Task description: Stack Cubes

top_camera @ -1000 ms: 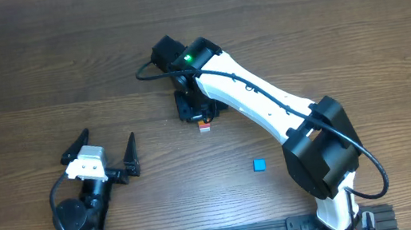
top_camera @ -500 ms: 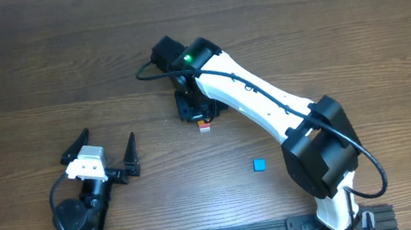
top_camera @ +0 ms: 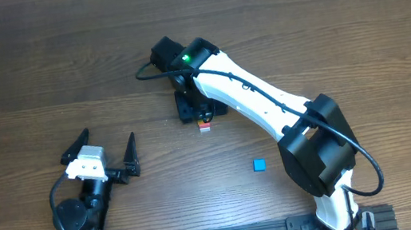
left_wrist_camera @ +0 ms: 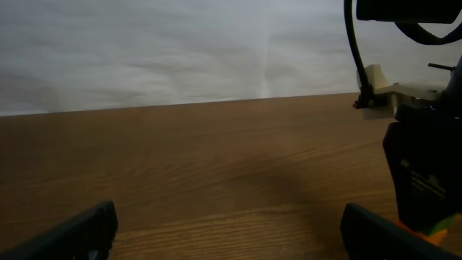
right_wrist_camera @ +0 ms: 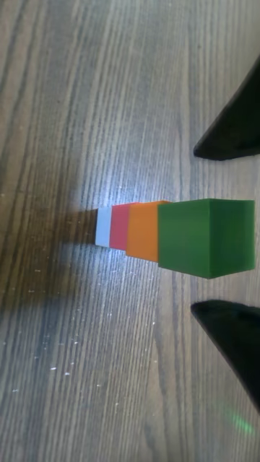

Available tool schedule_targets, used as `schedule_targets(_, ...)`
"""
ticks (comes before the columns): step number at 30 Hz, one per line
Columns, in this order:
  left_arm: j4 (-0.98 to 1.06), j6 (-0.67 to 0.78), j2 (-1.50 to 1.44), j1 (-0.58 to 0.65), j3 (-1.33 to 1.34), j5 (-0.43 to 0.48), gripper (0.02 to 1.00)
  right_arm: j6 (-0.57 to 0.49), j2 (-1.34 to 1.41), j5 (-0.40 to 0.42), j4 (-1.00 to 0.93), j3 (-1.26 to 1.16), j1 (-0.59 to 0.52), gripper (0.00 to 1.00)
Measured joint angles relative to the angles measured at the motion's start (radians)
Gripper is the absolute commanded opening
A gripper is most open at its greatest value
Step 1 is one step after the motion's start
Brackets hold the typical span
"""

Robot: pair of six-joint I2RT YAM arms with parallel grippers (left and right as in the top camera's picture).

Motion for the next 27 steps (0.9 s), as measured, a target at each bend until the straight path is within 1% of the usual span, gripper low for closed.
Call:
schedule_targets(2,0.000,0.000,0.000,0.000,0.000,0.000,1.000,0.000,0.001,0.000,0.000,0.000,0.000,0.954)
schedule_targets(3,0.000,0.000,0.000,0.000,0.000,0.000,1.000,0.000,0.002,0.000,0.000,0.000,0.000,0.993)
schedule_targets(11,0.000,0.000,0.000,0.000,0.000,0.000,1.000,0.005,0.002,-0.001,0.000,0.000,0.000,0.991)
schedule_targets(20,0.000,0.000,0.000,0.000,0.000,0.000,1.000,-0.023,-0.023,-0.032,-0.011,0.024,-0.008,0.991)
schedule_targets(22,0.000,0.000,0.000,0.000,0.000,0.000,1.000,-0.037,-0.084,-0.035,-0.033,0.026,-0.023,0.991)
schedule_targets(27,0.000,0.000,0.000,0.000,0.000,0.000,1.000,-0.072,-0.248,-0.026,-0.179,0.027,-0.066,0.993)
